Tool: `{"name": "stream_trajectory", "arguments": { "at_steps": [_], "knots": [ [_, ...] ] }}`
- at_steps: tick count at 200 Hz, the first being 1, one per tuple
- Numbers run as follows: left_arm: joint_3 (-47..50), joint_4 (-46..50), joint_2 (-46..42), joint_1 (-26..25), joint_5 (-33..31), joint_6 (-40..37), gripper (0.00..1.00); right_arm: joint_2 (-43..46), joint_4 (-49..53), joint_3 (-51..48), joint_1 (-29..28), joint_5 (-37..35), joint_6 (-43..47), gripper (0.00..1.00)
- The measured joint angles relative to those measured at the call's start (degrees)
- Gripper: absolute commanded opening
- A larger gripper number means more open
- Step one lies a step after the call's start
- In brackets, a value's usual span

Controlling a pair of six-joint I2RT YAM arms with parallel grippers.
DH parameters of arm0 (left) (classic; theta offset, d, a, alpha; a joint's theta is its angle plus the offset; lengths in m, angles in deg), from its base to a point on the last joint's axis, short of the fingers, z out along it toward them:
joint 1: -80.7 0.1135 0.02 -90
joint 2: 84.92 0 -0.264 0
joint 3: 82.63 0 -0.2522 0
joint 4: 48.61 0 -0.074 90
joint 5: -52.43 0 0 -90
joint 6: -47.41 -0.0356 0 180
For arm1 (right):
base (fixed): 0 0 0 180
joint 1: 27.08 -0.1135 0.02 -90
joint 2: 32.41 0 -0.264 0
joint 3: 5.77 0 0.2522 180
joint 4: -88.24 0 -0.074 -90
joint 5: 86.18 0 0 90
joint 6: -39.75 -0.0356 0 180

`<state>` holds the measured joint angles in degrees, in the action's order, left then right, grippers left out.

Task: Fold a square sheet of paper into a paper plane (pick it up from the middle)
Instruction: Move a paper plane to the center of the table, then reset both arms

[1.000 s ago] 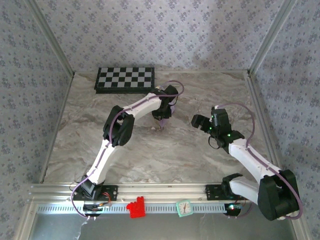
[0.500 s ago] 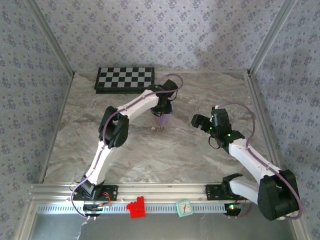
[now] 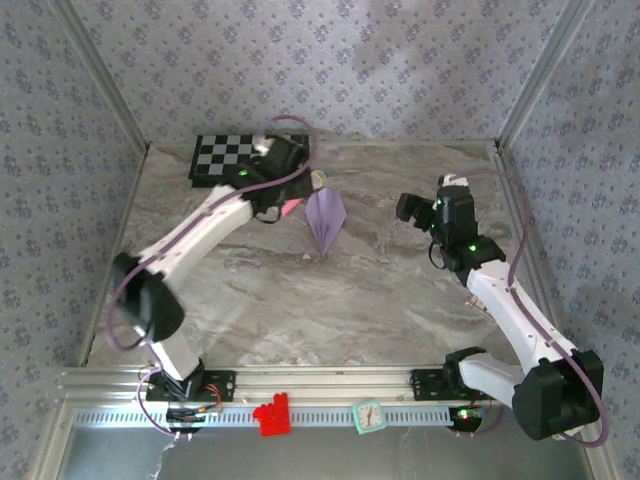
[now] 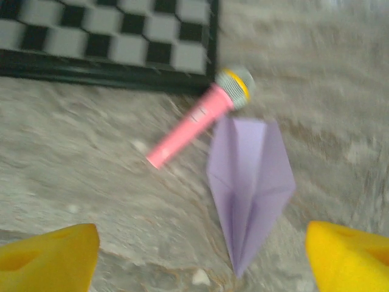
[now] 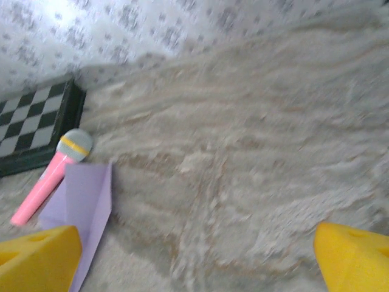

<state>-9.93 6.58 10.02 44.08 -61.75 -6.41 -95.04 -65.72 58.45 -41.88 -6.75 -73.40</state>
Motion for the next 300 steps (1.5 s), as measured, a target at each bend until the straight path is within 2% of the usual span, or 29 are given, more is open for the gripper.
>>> {"name": "stream_trajectory", "arguments": {
  "at_steps": [21, 48, 87, 115, 154, 172, 200, 240, 300],
  "knots": [
    [12.39, -8.35, -9.73, 6.12, -3.96, -2.73, 1.00, -0.04, -0.72, 0.48, 1.16, -5.22, 3.26, 1.00],
    [29.49, -19.71, -17.57, 14.93, -7.72, -5.70, 1.00, -0.04, -5.27, -2.95, 3.41, -10.25, 6.99, 1.00],
    [48.46, -31.63, -22.88, 25.31, -10.05, -9.57, 1.00, -1.25, -15.32, -14.45, 8.07, -14.80, 11.10, 1.00],
    [58.18, -41.48, -25.44, 29.07, -11.26, -14.08, 1.00, -4.02, -22.10, -21.97, 10.14, -16.04, 13.35, 1.00],
    [66.25, -55.36, -25.77, 32.65, -7.41, -21.18, 1.00, -7.61, -33.14, -28.48, 12.11, -12.37, 16.94, 1.00],
    [70.55, -65.11, -24.63, 33.00, -2.56, -25.42, 1.00, -9.86, -38.18, -29.53, 12.90, -8.74, 18.97, 1.00],
    [74.95, -74.71, -23.26, 33.42, 5.35, -30.58, 1.00, -12.90, -45.31, -29.59, 13.88, -2.40, 22.01, 1.00],
    [76.26, -84.91, -19.87, 36.30, 13.88, -32.92, 1.00, -18.53, -54.77, -29.92, 16.31, 5.62, 23.32, 1.00],
    [76.26, -91.01, -11.08, 36.74, 17.55, -33.62, 1.00, -23.96, -61.11, -31.36, 16.61, 9.57, 24.13, 1.00]
  ]
}}
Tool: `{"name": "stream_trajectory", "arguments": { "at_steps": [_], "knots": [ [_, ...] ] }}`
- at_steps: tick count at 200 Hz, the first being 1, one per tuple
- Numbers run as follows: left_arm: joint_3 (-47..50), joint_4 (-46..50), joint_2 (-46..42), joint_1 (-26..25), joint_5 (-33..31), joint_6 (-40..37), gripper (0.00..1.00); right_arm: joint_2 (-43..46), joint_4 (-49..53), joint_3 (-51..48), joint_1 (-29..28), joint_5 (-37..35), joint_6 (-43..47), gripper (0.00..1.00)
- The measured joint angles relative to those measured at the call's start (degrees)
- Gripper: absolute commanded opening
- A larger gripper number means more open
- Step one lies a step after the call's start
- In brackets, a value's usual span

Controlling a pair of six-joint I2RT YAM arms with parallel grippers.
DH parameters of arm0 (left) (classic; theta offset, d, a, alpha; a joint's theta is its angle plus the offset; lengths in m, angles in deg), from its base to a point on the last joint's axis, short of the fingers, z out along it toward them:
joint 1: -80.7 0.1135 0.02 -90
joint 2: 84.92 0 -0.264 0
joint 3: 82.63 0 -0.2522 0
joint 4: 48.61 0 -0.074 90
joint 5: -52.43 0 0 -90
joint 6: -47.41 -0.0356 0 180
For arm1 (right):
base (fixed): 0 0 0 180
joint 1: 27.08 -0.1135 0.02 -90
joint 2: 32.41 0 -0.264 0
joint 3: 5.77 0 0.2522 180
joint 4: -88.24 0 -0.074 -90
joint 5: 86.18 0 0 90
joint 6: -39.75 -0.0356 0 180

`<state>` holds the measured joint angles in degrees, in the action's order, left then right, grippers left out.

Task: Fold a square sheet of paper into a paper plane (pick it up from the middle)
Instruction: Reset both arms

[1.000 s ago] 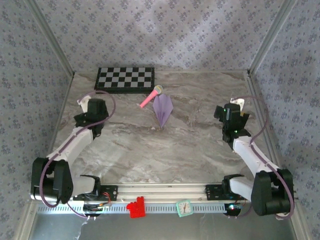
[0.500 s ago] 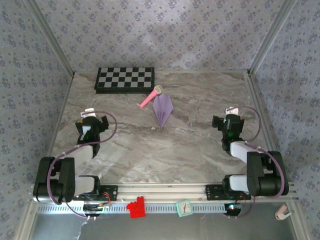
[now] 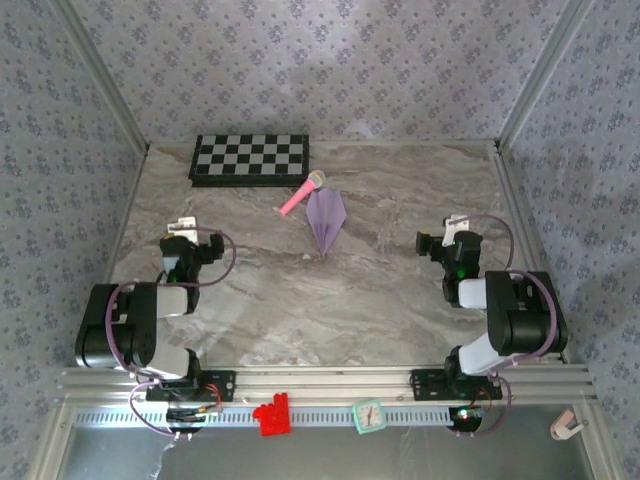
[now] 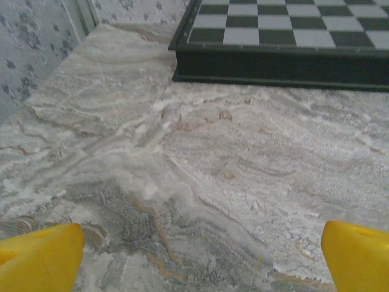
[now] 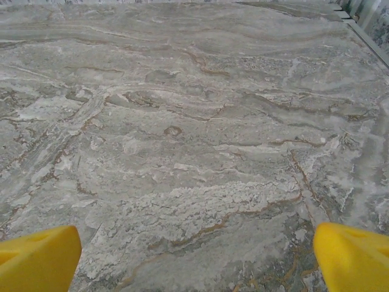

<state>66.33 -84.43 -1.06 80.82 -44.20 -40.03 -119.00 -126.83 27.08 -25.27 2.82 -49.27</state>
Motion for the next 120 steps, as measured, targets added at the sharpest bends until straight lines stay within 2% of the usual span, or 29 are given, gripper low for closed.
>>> {"name": "stream_trajectory", "arguments": {
  "at_steps": [29, 120],
  "knots": [
    [-1.44, 0.07, 3.52, 0.28, -0.22, 0.13, 1.00, -0.07, 0.68, 0.90, -0.04, -0.98, -0.04, 1.00],
    [-4.79, 1.90, 3.63, -0.61, -2.43, 0.24, 1.00, -0.11, 0.87, 1.99, -0.22, -2.84, -0.04, 1.00]
  ]
}}
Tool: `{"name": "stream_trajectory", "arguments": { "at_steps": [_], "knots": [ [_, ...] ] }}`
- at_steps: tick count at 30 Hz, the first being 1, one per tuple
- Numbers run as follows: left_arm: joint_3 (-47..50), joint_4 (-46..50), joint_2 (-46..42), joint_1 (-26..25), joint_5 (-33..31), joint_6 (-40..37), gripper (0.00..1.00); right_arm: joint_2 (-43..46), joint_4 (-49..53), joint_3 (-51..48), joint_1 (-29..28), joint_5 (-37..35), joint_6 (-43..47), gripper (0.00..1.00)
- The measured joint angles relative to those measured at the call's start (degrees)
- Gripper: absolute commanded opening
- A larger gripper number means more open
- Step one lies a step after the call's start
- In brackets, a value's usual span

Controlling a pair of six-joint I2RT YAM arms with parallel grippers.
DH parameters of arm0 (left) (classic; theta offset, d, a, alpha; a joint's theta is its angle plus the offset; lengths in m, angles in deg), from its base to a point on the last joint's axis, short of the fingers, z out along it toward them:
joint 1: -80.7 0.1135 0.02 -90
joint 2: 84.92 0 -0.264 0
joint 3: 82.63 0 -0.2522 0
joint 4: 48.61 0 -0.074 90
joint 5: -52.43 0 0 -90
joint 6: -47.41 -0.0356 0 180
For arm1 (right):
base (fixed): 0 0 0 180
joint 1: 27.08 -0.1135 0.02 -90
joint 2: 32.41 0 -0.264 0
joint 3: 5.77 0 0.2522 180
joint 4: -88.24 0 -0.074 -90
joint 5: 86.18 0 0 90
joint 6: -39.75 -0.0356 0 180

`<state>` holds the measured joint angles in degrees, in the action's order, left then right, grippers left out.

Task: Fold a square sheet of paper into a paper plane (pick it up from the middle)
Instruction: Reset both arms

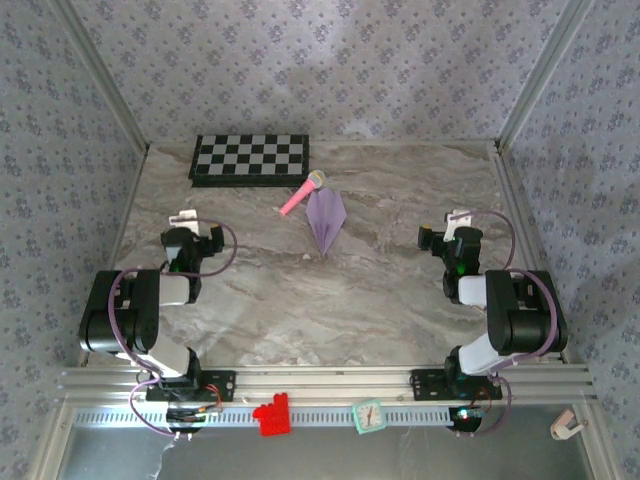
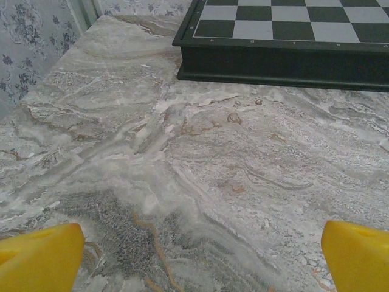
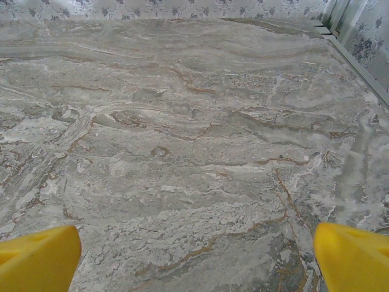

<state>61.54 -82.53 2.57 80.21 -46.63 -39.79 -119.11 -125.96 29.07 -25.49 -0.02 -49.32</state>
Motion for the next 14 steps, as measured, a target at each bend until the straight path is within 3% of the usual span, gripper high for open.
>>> {"name": "stream_trajectory", "arguments": {
  "at_steps": [14],
  "knots": [
    [-0.13, 1.14, 0.02, 0.00, 0.02, 0.00, 1.00, 0.00, 0.04, 0.00, 0.00, -0.02, 0.00, 1.00]
  ]
}}
